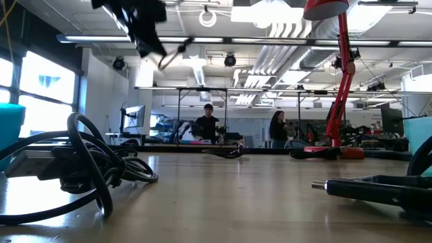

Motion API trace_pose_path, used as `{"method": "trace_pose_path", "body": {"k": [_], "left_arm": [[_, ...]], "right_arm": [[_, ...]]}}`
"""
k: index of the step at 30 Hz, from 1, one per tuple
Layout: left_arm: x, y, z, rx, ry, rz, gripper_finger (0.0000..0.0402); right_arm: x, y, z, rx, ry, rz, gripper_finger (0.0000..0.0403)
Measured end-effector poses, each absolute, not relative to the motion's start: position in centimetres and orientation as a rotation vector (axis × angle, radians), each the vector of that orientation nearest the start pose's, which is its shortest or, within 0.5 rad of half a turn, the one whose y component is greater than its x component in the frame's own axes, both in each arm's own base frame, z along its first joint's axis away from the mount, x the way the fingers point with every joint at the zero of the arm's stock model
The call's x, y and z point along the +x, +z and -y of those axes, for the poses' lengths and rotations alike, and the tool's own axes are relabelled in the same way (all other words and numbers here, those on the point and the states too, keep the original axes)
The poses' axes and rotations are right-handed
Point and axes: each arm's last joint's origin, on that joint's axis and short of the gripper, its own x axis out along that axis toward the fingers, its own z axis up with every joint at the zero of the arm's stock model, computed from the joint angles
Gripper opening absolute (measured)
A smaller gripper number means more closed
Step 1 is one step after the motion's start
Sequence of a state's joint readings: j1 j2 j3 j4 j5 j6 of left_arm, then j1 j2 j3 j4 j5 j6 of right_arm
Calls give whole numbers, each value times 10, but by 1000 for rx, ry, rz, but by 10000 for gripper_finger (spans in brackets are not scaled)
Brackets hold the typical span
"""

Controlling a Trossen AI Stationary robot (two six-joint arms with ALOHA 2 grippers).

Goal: Pick & Place USB Port
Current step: Put the black charger cable into the light blue bin

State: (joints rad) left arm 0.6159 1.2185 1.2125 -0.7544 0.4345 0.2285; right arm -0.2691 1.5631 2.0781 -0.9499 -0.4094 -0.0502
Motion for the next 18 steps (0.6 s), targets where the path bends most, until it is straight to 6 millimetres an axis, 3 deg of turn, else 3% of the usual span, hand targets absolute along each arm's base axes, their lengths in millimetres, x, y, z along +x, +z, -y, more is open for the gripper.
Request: {"method": "trace_pose_path", "body": {"k": [6, 11, 18], "left_arm": [[185, 383, -112, -72, 33, -420, 0], [174, 400, -103, -9, -23, -295, 0], [176, 426, -101, 70, -104, -65, 0]], "right_arm": [[288, 505, 64, 89, 200, -334, 42], [298, 505, 66, 80, 218, -291, 109], [319, 504, 71, 38, 219, -203, 188]]}}
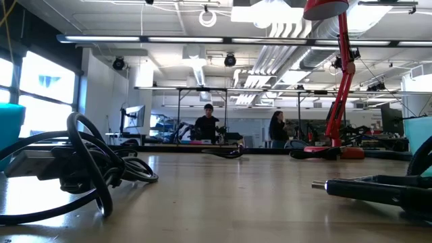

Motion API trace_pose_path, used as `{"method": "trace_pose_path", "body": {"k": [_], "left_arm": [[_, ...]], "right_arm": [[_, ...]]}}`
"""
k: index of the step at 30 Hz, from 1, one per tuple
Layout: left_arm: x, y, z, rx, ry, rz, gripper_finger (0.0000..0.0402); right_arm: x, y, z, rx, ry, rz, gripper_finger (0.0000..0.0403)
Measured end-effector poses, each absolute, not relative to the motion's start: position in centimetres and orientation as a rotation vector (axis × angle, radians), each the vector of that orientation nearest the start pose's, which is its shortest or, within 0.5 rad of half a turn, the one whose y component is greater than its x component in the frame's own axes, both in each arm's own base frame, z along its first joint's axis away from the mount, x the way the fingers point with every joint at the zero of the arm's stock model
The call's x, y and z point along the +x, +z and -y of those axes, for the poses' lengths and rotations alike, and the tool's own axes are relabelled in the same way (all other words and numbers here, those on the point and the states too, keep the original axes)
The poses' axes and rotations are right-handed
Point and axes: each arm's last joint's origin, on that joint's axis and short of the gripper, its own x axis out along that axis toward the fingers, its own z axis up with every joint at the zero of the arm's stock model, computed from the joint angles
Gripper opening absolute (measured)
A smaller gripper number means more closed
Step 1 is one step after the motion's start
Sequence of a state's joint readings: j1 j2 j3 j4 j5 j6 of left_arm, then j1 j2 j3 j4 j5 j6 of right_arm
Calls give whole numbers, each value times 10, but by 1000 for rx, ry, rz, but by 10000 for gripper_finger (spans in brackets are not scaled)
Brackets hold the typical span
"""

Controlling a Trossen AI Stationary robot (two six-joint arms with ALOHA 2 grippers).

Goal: Pick & Place USB Port
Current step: Put the black charger cable into the light blue bin

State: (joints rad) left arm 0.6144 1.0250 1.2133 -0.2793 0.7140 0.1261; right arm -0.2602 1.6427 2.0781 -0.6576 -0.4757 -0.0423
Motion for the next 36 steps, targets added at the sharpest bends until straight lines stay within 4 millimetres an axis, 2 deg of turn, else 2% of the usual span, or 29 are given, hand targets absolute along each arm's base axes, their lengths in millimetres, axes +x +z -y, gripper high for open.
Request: {"method": "trace_pose_path", "body": {"k": [5, 14, 25, 36], "left_arm": [[179, 432, -103, 120, -114, 3, 0], [188, 436, -107, 150, -166, 68, 0], [192, 434, -110, 153, -188, 71, 0], [220, 430, -106, 176, -265, 116, 0]], "right_arm": [[335, 503, 75, 3, 217, -135, 208], [352, 493, 82, -16, 168, -130, 209], [353, 494, 84, -74, 91, -120, 239], [354, 493, 87, -75, 86, -117, 237]]}}
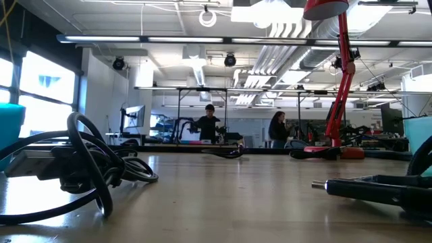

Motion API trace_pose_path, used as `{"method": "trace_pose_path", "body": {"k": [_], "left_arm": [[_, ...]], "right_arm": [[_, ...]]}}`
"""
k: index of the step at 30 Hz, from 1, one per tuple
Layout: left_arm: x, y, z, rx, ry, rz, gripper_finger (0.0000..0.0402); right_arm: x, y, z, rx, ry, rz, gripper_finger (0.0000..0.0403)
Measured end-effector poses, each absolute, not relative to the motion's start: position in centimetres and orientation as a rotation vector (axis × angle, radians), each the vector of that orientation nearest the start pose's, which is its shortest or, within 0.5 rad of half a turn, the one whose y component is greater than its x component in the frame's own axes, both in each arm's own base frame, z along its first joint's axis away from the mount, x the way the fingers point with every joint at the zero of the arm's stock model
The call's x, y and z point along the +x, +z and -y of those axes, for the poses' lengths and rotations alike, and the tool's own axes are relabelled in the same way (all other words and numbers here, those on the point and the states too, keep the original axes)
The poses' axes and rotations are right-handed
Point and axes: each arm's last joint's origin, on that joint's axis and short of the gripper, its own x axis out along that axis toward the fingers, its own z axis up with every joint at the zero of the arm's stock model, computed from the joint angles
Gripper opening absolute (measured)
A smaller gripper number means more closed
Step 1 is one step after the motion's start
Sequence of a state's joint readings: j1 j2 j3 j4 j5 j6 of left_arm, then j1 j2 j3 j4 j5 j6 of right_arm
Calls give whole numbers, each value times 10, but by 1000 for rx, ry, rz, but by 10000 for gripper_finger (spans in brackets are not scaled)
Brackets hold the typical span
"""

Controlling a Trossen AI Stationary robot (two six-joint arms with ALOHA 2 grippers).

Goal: Pick & Place USB Port
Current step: Put the black charger cable into the light blue bin

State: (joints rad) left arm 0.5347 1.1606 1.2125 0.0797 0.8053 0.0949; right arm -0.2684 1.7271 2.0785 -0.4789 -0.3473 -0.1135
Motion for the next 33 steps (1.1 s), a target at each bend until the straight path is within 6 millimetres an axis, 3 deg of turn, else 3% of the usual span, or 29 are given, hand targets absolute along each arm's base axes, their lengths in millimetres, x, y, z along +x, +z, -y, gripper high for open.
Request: {"method": "trace_pose_path", "body": {"k": [15, 18, 23, 33], "left_arm": [[250, 412, -124, 102, -272, 105, 0], [250, 412, -124, 102, -272, 105, 0], [249, 416, -124, 144, -264, 140, 0], [248, 414, -126, 139, -252, 121, 1]], "right_arm": [[365, 482, 90, -85, 102, -151, 226], [363, 482, 90, -87, 89, -157, 177], [360, 484, 89, -153, 96, -161, 27], [349, 478, 87, -119, -2, -294, 23]]}}
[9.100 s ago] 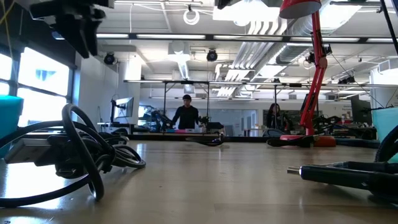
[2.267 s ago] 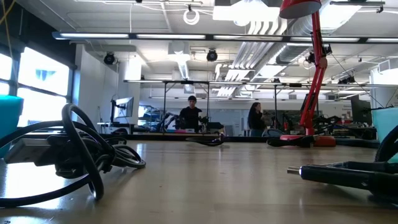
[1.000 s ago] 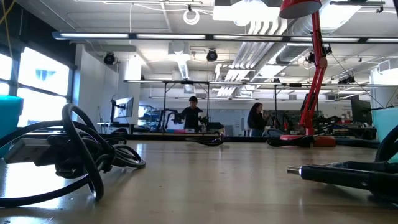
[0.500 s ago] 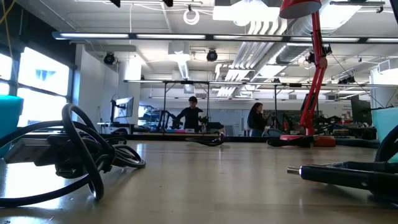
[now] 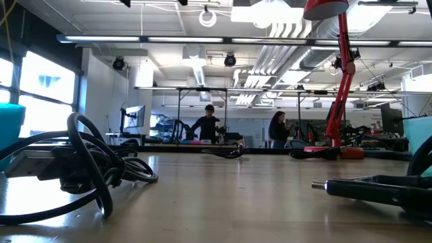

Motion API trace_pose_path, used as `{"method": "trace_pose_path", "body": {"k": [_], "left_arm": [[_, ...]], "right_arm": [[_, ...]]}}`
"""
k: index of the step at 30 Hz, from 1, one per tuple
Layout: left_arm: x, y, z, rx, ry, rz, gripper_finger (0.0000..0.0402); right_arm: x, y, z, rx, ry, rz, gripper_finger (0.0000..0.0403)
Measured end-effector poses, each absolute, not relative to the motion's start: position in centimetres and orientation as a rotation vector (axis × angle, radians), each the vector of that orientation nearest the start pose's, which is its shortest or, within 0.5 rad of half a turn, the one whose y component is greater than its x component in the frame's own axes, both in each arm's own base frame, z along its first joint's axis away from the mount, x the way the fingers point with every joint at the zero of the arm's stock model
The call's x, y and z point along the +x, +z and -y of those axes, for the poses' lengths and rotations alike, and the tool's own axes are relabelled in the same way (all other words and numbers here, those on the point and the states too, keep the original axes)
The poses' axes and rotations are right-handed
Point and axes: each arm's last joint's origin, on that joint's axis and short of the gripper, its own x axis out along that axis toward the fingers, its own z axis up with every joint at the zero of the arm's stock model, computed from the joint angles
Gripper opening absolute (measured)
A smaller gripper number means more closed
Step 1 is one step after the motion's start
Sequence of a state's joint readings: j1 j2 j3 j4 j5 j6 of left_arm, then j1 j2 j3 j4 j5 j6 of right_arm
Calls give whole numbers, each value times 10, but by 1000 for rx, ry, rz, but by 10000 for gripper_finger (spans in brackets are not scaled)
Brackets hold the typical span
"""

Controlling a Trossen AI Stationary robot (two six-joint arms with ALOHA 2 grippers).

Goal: Pick & Place USB Port
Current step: Put the black charger cable into the light blue bin

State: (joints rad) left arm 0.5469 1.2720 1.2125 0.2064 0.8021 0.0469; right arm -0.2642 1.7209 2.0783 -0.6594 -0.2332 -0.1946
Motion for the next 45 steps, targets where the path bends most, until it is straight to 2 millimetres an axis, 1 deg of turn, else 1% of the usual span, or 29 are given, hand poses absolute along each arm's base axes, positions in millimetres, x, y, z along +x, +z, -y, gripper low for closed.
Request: {"method": "trace_pose_path", "body": {"k": [2, 4, 7, 9, 11, 13, 14, 15, 17, 18, 19, 21, 23, 26, 27, 31, 35, 38, 40, 42, 45], "left_arm": [[242, 416, -132, 148, -234, 127, 1], [237, 417, -138, 153, -220, 127, 1], [230, 415, -148, 150, -234, 112, 1], [224, 415, -153, 150, -272, 105, 1], [221, 414, -155, 139, -313, 92, 1], [219, 412, -157, 117, -340, 70, 1], [219, 410, -157, 106, -354, 60, 1], [219, 409, -156, 100, -365, 52, 1], [219, 406, -156, 84, -374, 34, 1], [220, 405, -155, 70, -377, 22, 1], [220, 403, -155, 51, -379, 7, 1], [222, 398, -155, 10, -380, -26, 1], [226, 391, -157, -30, -346, -63, 1], [229, 381, -162, -83, -254, -125, 1], [229, 379, -163, -89, -224, -142, 1], [239, 366, -163, -108, -148, -219, 1], [252, 359, -158, -107, -173, -234, 1], [262, 354, -150, -72, -200, -251, 1], [269, 351, -143, -61, -226, -262, 1], [274, 350, -137, -56, -250, -262, 1], [278, 349, -131, -50, -225, -276, 1]], "right_arm": [[337, 479, 84, -117, -43, -354, 23], [324, 479, 78, -124, -123, -444, 23], [299, 473, 69, -99, -273, -633, 23], [280, 468, 60, -37, -337, -771, 23], [264, 460, 49, 59, -361, -914, 23], [252, 454, 35, 145, -376, -1040, 23], [252, 451, 27, 185, -365, -1055, 23], [251, 450, 18, 223, -314, -1038, 23], [248, 444, -2, 317, -142, -1046, 23], [245, 441, -12, 361, -89, -1053, 23], [240, 437, -20, 399, -79, -1081, 23], [228, 422, -33, 457, -137, -1176, 23], [216, 403, -45, 506, -213, -1284, 23], [199, 377, -61, 605, -268, -1348, 23], [193, 370, -67, 638, -260, -1346, 23], [182, 345, -87, 804, -142, -1234, 23], [165, 319, -97, 950, -56, -1178, 23], [154, 296, -102, 1012, -23, -1153, 23], [148, 278, -104, 1042, -60, -1160, 23], [141, 256, -106, 1071, -132, -1207, 23], [136, 227, -108, 1103, -206, -1247, 23]]}}
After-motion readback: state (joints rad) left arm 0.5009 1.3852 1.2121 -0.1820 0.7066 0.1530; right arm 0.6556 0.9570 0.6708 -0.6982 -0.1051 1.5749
